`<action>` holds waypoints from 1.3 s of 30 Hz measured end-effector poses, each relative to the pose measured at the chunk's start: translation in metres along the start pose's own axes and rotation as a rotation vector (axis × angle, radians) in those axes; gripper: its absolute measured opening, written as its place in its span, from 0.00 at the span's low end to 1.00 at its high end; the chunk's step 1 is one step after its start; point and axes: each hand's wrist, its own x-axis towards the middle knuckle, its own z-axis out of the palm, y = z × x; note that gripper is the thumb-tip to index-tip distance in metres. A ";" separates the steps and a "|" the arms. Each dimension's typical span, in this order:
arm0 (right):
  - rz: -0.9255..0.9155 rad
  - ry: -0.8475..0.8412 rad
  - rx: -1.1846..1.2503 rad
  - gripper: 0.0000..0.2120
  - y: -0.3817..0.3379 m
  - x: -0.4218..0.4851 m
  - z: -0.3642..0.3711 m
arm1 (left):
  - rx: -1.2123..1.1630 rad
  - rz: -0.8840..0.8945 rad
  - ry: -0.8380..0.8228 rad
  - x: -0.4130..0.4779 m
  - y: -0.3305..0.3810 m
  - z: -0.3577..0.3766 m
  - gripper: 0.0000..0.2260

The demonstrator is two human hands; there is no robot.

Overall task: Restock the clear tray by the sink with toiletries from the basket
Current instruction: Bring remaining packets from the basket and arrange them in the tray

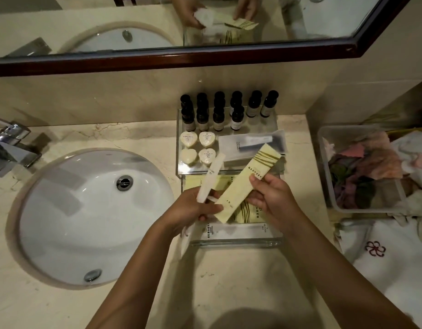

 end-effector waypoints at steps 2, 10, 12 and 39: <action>-0.038 -0.014 -0.116 0.08 -0.003 -0.002 0.003 | -0.014 0.040 0.004 -0.003 0.004 0.006 0.08; -0.207 -0.207 -1.024 0.13 -0.035 -0.002 0.015 | -0.230 0.158 0.200 -0.009 0.028 0.014 0.02; -0.208 -0.242 -1.111 0.14 -0.038 0.000 0.019 | -0.186 0.149 0.218 -0.008 0.026 0.013 0.03; 0.035 0.493 -0.619 0.10 0.014 0.051 -0.010 | -0.135 0.013 0.866 0.032 -0.024 0.013 0.04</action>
